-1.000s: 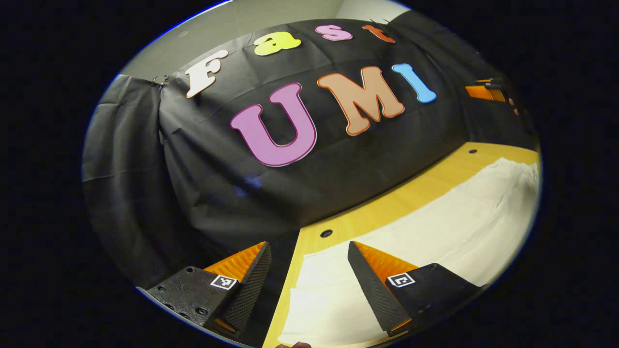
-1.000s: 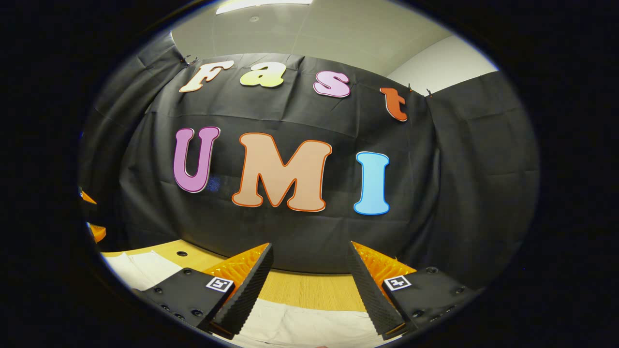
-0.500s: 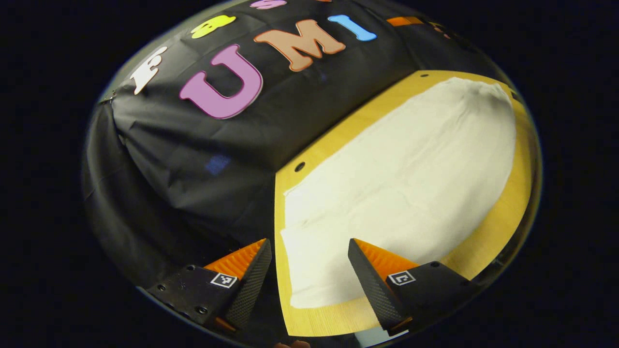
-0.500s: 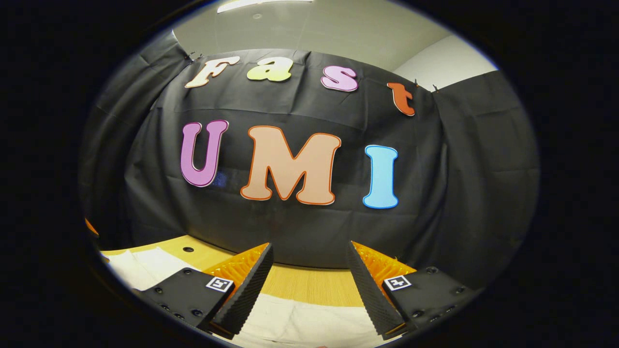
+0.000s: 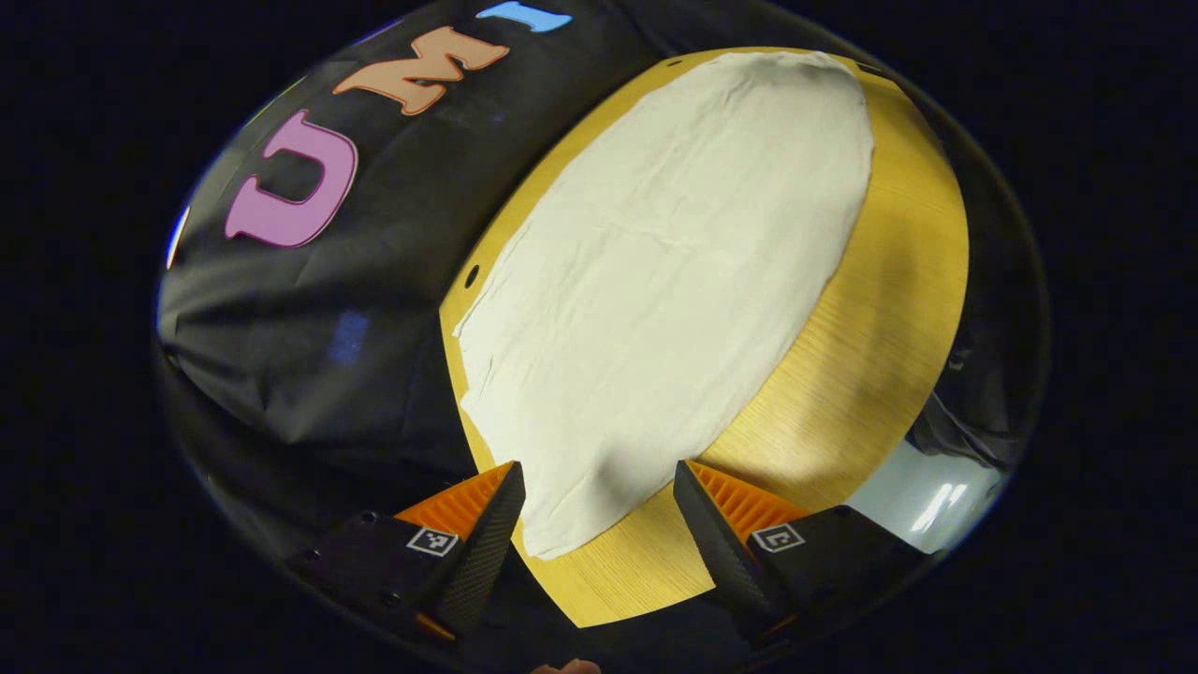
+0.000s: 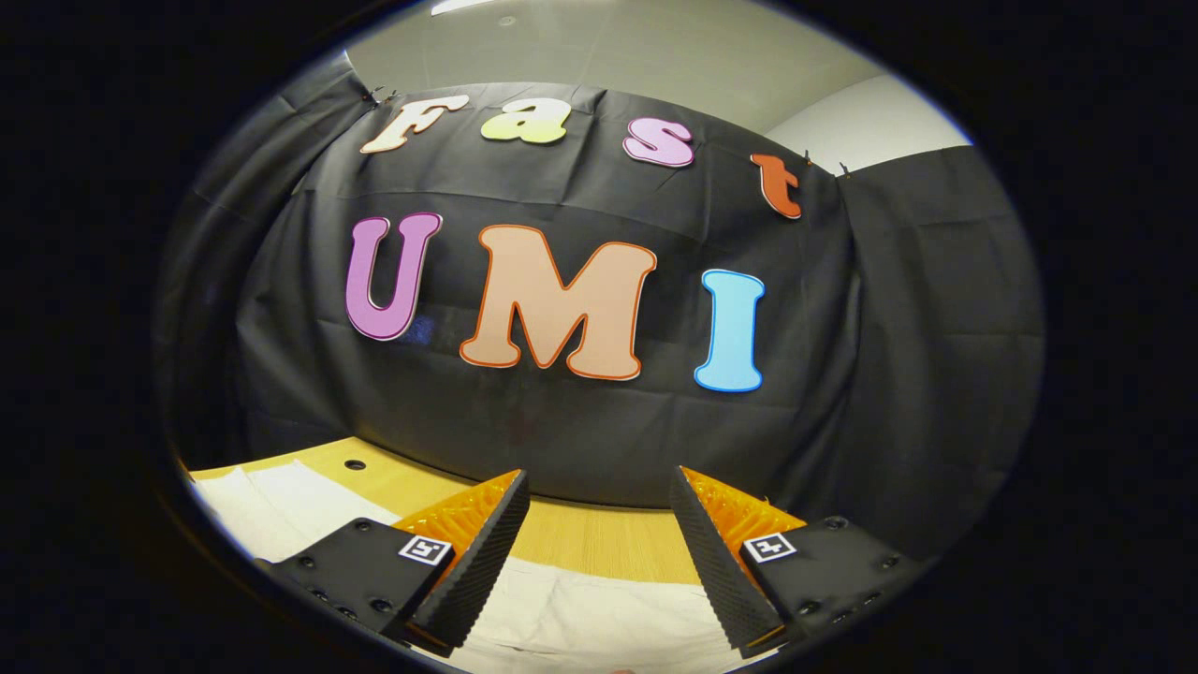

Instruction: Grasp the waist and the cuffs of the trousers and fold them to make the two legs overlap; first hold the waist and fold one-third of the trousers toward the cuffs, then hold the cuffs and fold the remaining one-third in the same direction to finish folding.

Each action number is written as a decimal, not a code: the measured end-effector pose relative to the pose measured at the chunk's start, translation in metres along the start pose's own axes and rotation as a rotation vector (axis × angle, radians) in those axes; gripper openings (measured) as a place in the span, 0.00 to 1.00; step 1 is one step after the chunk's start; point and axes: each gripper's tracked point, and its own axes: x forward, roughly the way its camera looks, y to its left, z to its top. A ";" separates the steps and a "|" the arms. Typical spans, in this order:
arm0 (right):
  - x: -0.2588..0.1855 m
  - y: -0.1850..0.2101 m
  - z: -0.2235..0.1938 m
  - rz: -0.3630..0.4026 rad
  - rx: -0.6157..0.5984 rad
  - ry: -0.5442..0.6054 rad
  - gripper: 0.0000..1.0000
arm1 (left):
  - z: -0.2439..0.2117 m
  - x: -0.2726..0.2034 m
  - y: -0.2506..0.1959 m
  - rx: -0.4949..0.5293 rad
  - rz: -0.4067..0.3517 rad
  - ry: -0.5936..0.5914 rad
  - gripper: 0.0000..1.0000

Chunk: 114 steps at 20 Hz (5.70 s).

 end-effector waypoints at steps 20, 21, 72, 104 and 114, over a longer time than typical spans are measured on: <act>-0.009 -0.033 -0.018 -0.074 -0.076 0.038 0.97 | 0.031 0.057 0.014 0.239 -0.036 -0.014 0.64; -0.010 -0.035 -0.021 -0.071 -0.093 0.040 0.97 | 0.030 0.056 0.011 0.233 -0.045 -0.007 0.52; -0.155 -0.129 -0.322 0.405 -1.011 0.679 0.70 | 0.030 0.057 -0.004 0.239 -0.002 0.113 0.00; 0.091 -0.131 -0.209 0.045 -0.676 0.471 0.02 | 0.205 0.140 0.232 -0.004 0.383 -0.073 0.00; 0.126 -0.118 -0.279 0.059 -0.669 0.598 0.31 | 0.198 0.215 0.174 -0.121 0.207 -0.081 0.50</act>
